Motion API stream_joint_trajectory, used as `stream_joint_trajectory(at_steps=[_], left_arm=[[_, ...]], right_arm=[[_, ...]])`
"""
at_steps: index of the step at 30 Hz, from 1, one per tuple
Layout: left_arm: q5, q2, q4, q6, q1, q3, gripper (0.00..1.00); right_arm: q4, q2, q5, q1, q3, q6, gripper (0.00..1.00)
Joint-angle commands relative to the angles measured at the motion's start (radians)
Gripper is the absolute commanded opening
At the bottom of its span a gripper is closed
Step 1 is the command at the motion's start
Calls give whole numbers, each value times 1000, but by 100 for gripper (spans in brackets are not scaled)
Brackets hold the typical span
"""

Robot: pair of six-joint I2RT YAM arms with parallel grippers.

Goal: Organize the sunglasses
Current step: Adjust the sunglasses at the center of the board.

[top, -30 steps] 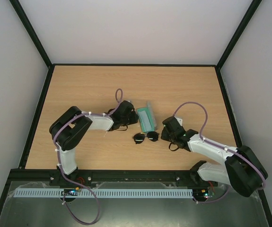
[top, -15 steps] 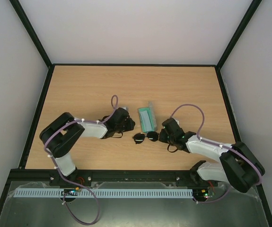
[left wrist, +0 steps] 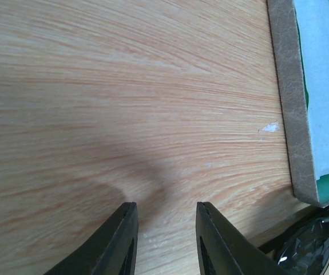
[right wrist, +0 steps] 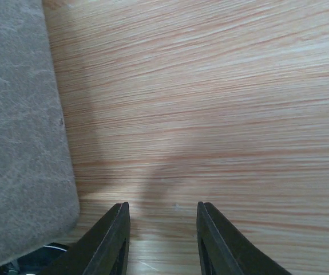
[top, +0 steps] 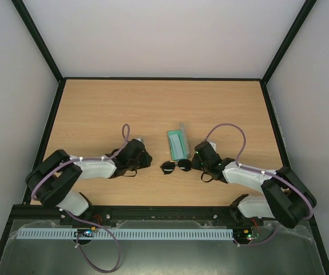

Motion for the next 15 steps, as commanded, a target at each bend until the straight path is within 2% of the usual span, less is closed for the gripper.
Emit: stream_joint_trajectory(at_steps=[1,7,15], left_arm=[[-16,-26,-98,-13,0,-59,31],[-10,-59,-98,-17,1,-86,31],[-13,-86,-98,-20,0,-108,31]], right_arm=[[60,36,-22,-1,6,-29,34],[107,44,-66,6,-12,-42,34],[137,36,-64,113,-59,-7,32]])
